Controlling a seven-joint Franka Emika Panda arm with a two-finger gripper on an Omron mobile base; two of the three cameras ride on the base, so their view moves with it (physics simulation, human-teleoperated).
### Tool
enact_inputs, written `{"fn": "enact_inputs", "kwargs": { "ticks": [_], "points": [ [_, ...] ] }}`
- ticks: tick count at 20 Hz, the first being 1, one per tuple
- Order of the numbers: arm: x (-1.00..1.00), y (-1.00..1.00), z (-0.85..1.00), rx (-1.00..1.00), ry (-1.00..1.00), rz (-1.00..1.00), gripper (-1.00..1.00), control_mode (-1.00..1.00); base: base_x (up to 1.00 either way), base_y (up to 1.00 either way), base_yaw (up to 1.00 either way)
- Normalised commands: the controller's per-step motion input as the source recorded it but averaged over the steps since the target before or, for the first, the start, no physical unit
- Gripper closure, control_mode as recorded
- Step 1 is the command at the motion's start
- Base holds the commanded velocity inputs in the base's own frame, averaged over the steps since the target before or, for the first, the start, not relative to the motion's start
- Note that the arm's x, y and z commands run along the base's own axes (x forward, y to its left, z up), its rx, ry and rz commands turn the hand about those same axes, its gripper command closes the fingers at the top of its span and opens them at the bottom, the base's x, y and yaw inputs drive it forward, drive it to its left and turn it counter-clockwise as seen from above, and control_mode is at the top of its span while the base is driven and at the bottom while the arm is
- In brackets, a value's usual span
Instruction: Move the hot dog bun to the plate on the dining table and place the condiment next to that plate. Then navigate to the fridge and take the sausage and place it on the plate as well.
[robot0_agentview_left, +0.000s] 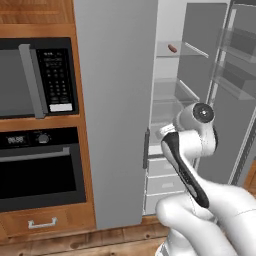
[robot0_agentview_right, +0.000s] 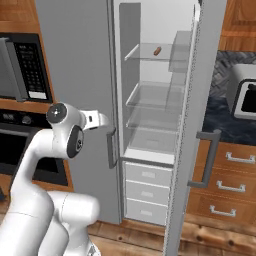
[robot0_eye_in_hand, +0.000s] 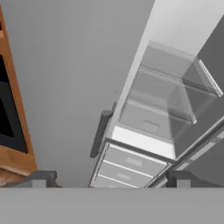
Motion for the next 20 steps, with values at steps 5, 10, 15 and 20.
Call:
{"fn": "enact_inputs", "kwargs": {
  "ticks": [5,10,15,20],
  "points": [
    [-1.0,0.39,0.43,0.19,-0.07,0.03,-1.0,-1.0,0.0,0.0,0.0],
    [-1.0,0.37,0.2,0.11,-0.05,-0.1,-1.0,-1.0,0.0,0.0,0.0],
    [-0.87,-0.06,0.19,0.18,0.07,-0.07,-1.0,-1.0,0.0,0.0,0.0],
    [-0.25,-0.02,-0.02,0.03,0.01,-0.04,-1.0,-1.0,0.0,0.0,0.0]
  ]
}}
